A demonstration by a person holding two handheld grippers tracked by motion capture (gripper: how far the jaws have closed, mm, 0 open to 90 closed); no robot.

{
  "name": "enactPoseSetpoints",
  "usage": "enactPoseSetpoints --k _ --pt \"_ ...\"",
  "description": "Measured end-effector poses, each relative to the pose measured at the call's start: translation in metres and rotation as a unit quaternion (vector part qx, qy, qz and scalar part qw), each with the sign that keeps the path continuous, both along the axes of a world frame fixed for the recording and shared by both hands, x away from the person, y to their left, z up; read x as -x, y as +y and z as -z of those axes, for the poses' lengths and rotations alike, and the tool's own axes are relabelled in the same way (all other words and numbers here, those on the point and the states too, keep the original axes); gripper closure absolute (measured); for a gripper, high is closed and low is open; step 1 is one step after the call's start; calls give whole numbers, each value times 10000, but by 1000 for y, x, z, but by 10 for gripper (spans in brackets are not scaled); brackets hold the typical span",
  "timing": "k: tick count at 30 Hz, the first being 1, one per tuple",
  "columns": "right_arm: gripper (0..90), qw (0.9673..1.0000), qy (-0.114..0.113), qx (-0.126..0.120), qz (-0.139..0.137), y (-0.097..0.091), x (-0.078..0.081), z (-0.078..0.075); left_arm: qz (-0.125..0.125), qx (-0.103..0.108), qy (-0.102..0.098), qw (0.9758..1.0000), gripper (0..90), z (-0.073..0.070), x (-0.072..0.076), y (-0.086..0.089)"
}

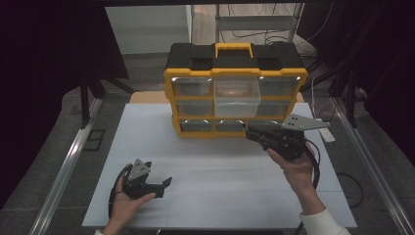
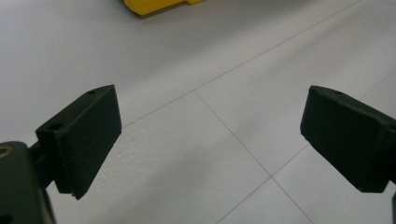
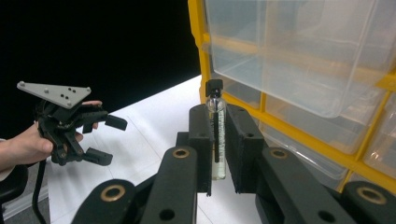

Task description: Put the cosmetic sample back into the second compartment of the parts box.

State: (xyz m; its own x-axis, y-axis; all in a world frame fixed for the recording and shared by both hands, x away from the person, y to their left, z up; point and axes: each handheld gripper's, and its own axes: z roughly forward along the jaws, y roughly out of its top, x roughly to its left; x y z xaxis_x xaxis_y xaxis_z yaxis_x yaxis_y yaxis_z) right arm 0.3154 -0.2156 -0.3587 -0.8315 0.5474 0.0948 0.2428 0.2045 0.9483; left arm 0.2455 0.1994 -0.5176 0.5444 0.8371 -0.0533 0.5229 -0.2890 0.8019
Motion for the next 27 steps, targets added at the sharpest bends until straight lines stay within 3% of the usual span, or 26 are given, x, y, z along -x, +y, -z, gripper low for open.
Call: enactPoseSetpoints --k 14,27 --pt "814 9999 -110 -111 68 -2 -2 -9 -5 12 -7 10000 58 0 -1 0" --pt "814 9990 -326 -299 91 -2 -6 -30 7 27 -10 10000 58 -1 -1 1"
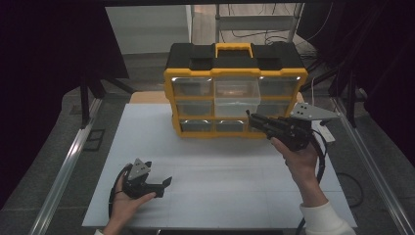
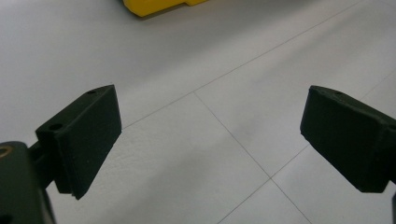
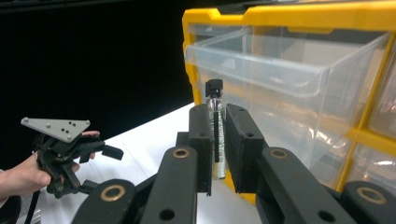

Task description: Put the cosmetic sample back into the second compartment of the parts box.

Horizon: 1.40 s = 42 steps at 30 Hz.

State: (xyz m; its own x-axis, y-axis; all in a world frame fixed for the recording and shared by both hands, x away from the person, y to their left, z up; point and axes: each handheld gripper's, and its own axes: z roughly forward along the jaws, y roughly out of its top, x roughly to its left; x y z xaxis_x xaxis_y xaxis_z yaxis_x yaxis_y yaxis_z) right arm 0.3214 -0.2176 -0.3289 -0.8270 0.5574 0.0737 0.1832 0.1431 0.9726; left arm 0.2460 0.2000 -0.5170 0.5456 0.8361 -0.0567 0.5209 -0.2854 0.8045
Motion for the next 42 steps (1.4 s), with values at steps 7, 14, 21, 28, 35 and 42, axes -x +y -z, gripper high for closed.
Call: enactPoseSetpoints --k 7,14,21,28,35,42 --pt "814 10000 -13 -57 11 2 -2 -4 3 -3 8 10000 58 0 0 0" --pt "814 9999 -73 -84 37 3 -5 -10 1 -6 13 10000 58 0 0 0" --pt "814 9999 -109 -66 71 3 -8 -19 1 2 11 10000 57 0 0 0" --pt "814 9997 -179 -123 132 2 -12 -27 2 2 12 10000 57 0 0 0" --pt "814 9995 -207 -131 179 2 -15 -32 -9 19 -13 10000 58 -1 0 0" --pt "814 9993 -247 -158 238 3 -20 -36 -1 26 -17 10000 58 -1 0 1"
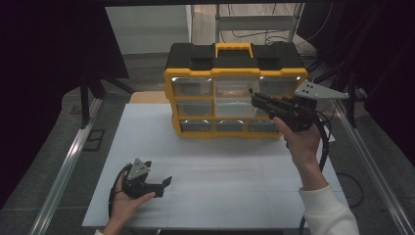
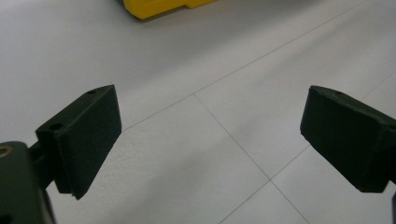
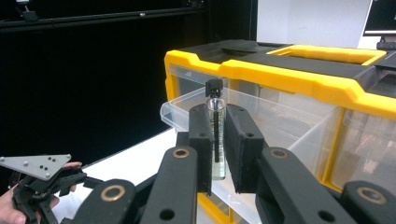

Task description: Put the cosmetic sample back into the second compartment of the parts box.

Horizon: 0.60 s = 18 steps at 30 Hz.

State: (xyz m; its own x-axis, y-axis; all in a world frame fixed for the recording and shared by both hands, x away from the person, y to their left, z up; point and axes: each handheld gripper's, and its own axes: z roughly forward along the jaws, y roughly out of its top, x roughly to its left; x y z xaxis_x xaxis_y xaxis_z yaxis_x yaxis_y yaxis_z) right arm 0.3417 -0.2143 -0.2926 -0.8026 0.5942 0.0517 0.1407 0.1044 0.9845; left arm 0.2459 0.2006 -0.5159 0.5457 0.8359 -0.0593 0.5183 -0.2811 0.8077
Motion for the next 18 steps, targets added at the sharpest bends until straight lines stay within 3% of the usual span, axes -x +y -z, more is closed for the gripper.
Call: enactPoseSetpoints --k 18 --pt "814 9999 -23 -28 141 0 -11 -9 6 0 4 10000 58 0 0 0"
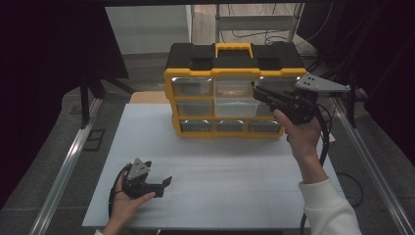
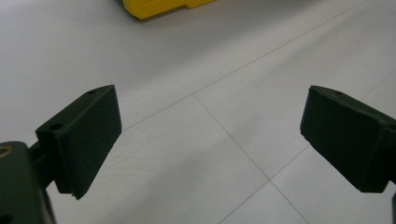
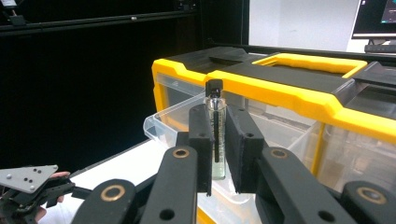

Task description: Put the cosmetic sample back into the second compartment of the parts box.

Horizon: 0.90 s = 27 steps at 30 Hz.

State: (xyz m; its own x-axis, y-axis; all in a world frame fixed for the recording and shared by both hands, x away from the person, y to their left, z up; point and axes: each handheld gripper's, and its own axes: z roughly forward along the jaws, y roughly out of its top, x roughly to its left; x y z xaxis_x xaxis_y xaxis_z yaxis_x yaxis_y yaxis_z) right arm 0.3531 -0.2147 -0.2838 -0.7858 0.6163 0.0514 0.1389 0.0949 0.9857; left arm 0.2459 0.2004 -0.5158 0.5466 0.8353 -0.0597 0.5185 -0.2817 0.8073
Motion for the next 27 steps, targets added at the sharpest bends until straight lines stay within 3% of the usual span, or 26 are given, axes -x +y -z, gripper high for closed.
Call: enactPoseSetpoints --k 27 --pt "814 9994 109 275 163 20 -29 -10 6 10 -7 10000 59 0 0 0"
